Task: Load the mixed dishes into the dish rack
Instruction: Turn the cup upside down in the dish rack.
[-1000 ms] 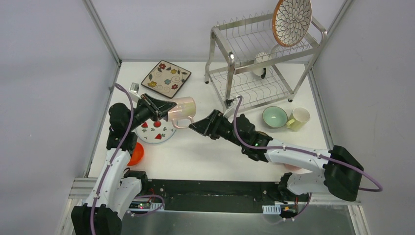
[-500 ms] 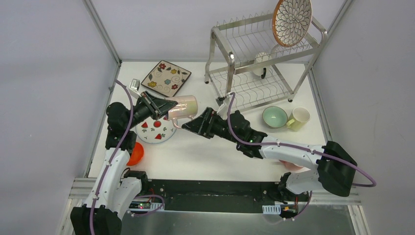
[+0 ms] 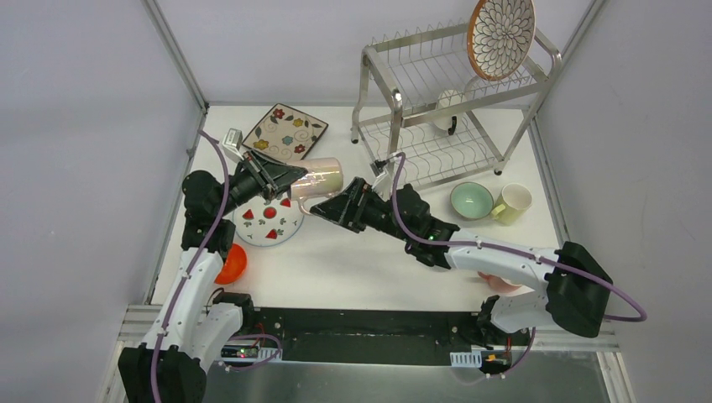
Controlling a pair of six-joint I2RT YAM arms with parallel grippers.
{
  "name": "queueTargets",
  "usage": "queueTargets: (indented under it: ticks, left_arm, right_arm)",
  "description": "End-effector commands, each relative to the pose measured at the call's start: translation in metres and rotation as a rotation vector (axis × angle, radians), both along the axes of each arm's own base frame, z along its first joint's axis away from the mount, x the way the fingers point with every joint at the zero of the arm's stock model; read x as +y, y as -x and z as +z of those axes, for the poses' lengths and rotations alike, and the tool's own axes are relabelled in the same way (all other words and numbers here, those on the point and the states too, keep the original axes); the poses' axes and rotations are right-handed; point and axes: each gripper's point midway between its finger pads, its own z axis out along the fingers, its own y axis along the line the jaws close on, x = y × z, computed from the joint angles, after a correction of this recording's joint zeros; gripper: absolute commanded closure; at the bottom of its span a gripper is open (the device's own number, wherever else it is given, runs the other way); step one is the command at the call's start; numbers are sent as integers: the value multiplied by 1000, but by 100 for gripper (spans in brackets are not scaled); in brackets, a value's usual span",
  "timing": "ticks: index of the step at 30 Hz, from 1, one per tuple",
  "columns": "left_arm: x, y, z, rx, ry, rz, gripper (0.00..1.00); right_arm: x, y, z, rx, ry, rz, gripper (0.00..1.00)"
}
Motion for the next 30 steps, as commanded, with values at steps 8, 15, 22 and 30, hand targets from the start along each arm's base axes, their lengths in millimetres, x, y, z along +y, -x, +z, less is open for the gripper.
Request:
queueTargets:
  ticks: [8, 15, 22, 30]
  left_arm:
    - [-2, 15, 59, -196, 143, -44, 100]
    - [-6, 18, 57, -196, 144, -91, 100]
    - [-8, 21, 44, -159, 143, -112, 100]
    - [-10, 23, 39, -134, 147, -116, 100]
  right_arm:
    - [16, -6, 56, -69, -180, 59, 23]
    - [19, -9, 59, -68, -211, 76, 28]
    - [18, -11, 61, -52, -242, 76, 29]
    - [27, -13, 71, -18, -274, 110, 29]
